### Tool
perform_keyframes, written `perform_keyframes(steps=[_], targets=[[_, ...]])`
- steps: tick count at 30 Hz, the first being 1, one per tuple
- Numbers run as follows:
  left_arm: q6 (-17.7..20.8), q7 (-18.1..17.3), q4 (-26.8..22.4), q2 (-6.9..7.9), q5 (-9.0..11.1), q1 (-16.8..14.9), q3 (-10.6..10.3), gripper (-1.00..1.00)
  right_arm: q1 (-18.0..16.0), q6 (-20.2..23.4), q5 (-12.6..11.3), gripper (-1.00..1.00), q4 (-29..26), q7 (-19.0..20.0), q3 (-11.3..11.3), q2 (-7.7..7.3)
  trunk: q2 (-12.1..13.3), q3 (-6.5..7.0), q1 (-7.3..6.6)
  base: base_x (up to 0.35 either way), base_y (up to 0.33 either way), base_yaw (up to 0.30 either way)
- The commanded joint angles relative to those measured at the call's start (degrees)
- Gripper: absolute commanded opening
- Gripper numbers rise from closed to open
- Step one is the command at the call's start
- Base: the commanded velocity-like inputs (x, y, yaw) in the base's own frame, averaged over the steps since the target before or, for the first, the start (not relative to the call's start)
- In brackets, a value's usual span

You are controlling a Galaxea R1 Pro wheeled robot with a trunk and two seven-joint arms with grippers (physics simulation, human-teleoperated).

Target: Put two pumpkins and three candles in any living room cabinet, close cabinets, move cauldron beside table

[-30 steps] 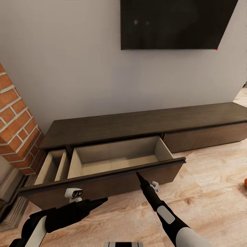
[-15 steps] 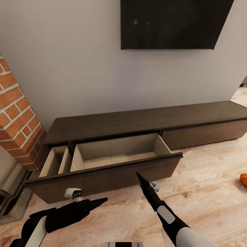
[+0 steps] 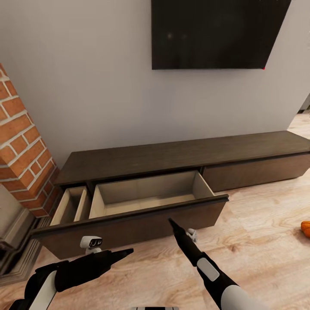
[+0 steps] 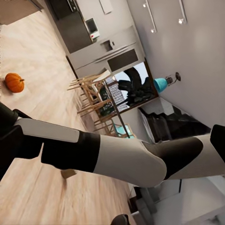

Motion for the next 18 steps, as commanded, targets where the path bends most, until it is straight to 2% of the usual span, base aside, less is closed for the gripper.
perform_keyframes(steps=[1, 4, 7, 11, 13, 14, 16, 18], targets=[[0.4, 0.1, 0.0, 0.05, 0.3, -0.1, -0.1, 1.00, 0.0, 1.4, -0.6, 1.00, 0.0, 0.1, 0.5, -0.13, 0.4, 0.14, -0.24, 0.000, 0.000, 0.000], [0.5, 0.3, 0.1, 0.06, 0.2, -0.2, -0.1, 1.00, 0.0, 4.8, -0.5, 1.00, -0.1, -2.1, 1.1, -0.33, 1.6, 0.68, -0.90, 0.000, 0.000, 0.000], [0.8, 0.4, 0.1, 0.06, 0.2, -0.4, -0.1, 1.00, -0.1, 8.6, -0.5, 1.00, -1.9, -6.9, 2.0, -0.44, 2.8, 1.22, -1.55, 0.000, 0.000, 0.000], [3.2, 0.6, 0.1, 0.04, 0.1, -0.8, 0.0, 1.00, -0.1, 14.3, -0.5, 1.00, -6.7, -16.6, 6.6, -0.49, 4.4, 1.94, -2.43, 0.000, 0.000, 0.000], [3.5, 0.8, 0.2, 0.01, 0.1, -1.0, 0.0, 1.00, -0.1, 15.2, -0.5, 1.00, -8.2, -20.4, 7.7, -0.50, 5.2, 2.29, -2.87, 0.000, 0.000, 0.000], [3.7, 1.2, 0.2, -0.01, 0.1, -1.1, 0.0, 1.00, -0.2, 16.1, -0.5, 1.00, -9.4, -23.8, 8.4, -0.50, 5.6, 2.47, -3.09, 0.000, 0.000, 0.000], [3.9, 2.0, 0.2, -0.02, 0.1, -1.2, 0.0, 1.00, -0.6, 17.9, -0.2, 1.00, -10.4, -27.2, 9.5, -0.50, 6.4, 2.83, -3.53, 0.000, 0.000, 0.000], [4.1, 2.7, 0.2, -0.03, 0.1, -1.6, 0.0, 1.00, -1.4, 19.7, 1.2, 1.00, -10.9, -29.7, 11.7, -0.41, 7.2, 3.19, -3.97, 0.000, 0.000, 0.000]])
